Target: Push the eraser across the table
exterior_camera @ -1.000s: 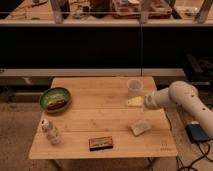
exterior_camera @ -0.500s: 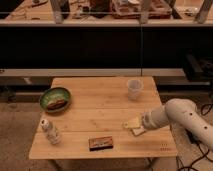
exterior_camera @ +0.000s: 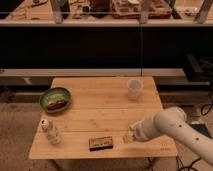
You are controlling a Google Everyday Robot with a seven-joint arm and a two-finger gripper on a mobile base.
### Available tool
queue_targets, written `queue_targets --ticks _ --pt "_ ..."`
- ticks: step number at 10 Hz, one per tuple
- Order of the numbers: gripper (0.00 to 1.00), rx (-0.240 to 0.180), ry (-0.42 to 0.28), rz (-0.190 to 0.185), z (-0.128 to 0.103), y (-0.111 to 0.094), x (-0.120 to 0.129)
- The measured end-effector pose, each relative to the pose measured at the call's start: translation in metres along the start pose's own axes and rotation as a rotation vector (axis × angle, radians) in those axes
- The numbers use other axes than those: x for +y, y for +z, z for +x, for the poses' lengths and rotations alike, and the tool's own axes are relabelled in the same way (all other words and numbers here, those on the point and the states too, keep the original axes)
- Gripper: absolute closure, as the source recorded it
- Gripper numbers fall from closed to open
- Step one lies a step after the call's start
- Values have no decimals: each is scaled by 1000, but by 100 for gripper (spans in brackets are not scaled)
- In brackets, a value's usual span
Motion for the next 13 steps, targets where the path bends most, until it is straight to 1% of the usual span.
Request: queue_targets --ticks 1,2,3,4,6,7,8,9,11,13 --pt "94 -27 -23 -3 -20 20 -18" --pt "98 -42 -36 0 -32 33 -30" --pt "100 -46 -46 11 -39 46 -44" --pt "100 -37 -62 30 -40 60 -63" --pt "100 -13 -76 51 -36 76 -84" --pt "100 0 -72 56 -32 85 -89" --pt "100 8 -60 56 -28 95 -89" --pt "100 12 -44 56 -25 103 -86" --pt "100 33 2 71 -15 119 -81" --pt "100 49 30 78 -8 125 -78"
